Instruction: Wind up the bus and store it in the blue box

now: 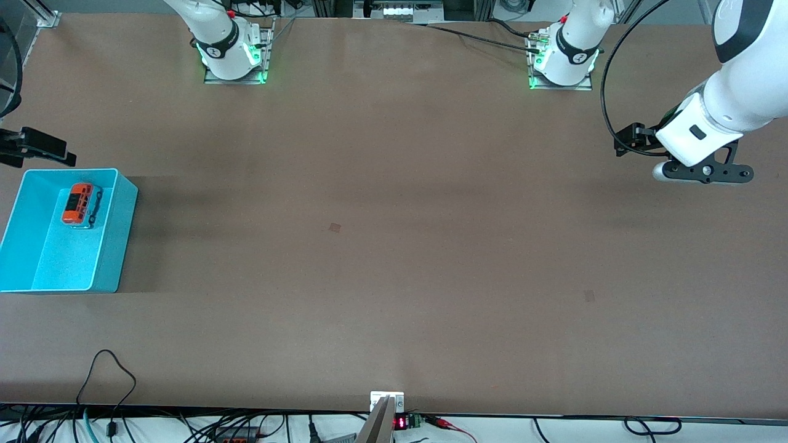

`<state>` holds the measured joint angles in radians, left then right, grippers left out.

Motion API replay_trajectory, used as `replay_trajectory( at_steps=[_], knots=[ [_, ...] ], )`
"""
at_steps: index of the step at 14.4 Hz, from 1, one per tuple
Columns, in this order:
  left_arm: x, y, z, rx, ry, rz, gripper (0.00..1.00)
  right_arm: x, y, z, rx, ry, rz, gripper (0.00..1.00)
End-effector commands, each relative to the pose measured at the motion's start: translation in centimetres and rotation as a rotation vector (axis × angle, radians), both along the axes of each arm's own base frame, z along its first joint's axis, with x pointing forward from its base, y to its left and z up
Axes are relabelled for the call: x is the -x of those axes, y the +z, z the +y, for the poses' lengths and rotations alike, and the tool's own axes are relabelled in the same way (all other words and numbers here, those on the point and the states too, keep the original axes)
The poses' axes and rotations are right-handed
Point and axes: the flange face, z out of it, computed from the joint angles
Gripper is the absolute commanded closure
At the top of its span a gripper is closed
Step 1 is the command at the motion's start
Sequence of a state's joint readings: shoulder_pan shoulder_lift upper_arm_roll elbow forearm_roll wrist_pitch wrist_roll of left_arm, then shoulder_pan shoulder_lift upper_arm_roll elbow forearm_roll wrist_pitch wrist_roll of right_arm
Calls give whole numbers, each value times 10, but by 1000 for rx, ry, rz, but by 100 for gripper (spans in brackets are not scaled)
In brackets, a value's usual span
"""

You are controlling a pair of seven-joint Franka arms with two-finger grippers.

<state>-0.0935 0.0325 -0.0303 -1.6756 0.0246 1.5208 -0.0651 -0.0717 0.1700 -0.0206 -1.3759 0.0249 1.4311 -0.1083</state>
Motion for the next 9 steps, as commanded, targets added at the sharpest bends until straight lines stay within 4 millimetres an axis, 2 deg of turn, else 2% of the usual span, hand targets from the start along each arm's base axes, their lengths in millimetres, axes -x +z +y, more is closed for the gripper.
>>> replay_trajectory(
  at_steps=[1,3,5,7,9],
  knots=[
    [6,7,-2,13,-18,2,0,-1,-19,4,18,-4,39,0],
    [6,7,-1,13,-16,2,0,0,-27,8,20,1,43,0],
    [6,7,-1,13,-16,2,0,-1,-34,25,24,29,50,0],
    [6,7,-2,13,-18,2,0,-4,-32,29,31,39,22,0],
    [6,7,-1,13,-16,2,0,-1,-30,42,36,61,25,0]
  ],
)
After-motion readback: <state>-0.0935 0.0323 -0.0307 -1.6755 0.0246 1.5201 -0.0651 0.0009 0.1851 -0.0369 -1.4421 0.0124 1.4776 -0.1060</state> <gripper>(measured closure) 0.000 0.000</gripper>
